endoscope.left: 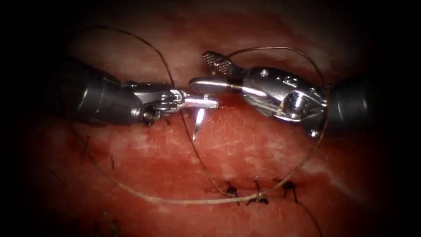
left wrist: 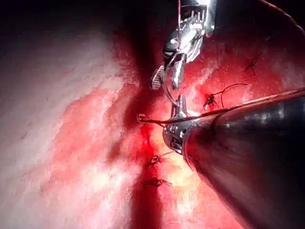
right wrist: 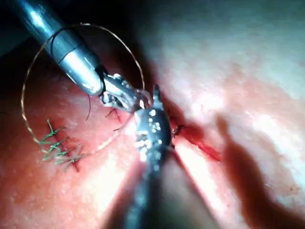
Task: Wound Closure
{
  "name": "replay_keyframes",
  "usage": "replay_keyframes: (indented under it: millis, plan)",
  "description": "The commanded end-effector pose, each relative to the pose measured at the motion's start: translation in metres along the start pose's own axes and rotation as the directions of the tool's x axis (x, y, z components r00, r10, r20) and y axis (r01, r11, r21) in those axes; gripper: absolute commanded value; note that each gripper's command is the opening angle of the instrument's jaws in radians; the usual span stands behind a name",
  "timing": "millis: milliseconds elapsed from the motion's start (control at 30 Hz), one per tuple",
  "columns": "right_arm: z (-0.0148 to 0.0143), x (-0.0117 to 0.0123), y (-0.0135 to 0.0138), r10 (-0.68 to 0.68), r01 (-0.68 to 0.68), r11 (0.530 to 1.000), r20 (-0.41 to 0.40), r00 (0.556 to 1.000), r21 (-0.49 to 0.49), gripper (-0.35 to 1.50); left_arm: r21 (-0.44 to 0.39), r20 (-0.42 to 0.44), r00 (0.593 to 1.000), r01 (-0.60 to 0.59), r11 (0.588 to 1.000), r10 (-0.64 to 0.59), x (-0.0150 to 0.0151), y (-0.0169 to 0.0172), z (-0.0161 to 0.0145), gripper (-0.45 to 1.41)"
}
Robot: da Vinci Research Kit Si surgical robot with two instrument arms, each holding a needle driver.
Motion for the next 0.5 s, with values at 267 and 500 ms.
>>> replay_keyframes:
  millis: [267, 500]
  plan:
    - [-0.0007, 0.0001, 0.0002, -0.050, 0.049, 0.999, -0.028, 0.998, -0.015, -0.35, 0.000, 0.001, 1.000, 0.001, 1.000, -0.001, -0.0008, -0.0003, 0.0005, -0.45]
    - [-0.0007, -0.0004, 0.0005, -0.115, 0.115, 0.993, -0.016, 0.993, 0.001, -0.35, 0.012, -0.010, 0.998, -0.058, 0.998, 0.058, -0.0003, 0.0000, 0.0008, -0.15]
